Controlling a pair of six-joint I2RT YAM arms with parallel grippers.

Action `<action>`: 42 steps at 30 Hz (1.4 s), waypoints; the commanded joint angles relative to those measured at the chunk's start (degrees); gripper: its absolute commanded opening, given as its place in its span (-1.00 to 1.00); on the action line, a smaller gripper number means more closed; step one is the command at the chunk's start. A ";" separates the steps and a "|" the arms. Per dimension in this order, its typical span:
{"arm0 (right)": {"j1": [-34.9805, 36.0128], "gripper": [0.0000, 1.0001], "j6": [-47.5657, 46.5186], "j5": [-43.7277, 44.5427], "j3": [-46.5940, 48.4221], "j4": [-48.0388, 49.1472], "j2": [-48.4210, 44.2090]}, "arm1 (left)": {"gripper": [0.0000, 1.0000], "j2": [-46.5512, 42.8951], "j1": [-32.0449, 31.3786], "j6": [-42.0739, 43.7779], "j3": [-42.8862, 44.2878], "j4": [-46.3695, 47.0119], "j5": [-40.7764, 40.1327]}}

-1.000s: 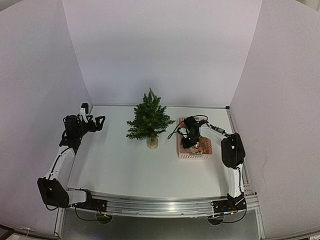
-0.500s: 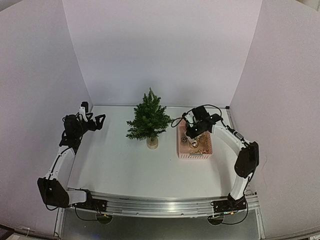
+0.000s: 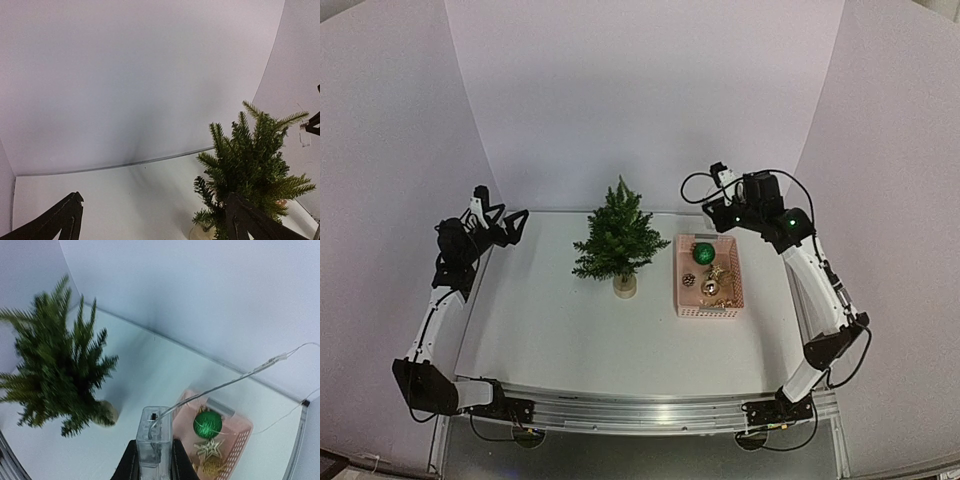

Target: Decorate the small christmas tree

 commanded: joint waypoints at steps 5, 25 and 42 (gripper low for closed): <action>0.17 -0.86 -0.52 -4.83 21.17 3.93 1.28 | 0.99 1.13 -0.06 -2.75 5.52 5.04 4.09; 0.20 -0.99 5.03 -18.63 22.68 34.28 0.52 | 1.00 -0.35 -0.08 -3.11 5.85 5.45 5.86; 11.41 -1.00 12.74 -21.31 -5.20 40.09 -12.72 | 0.99 21.19 -23.46 16.78 52.81 -39.49 21.47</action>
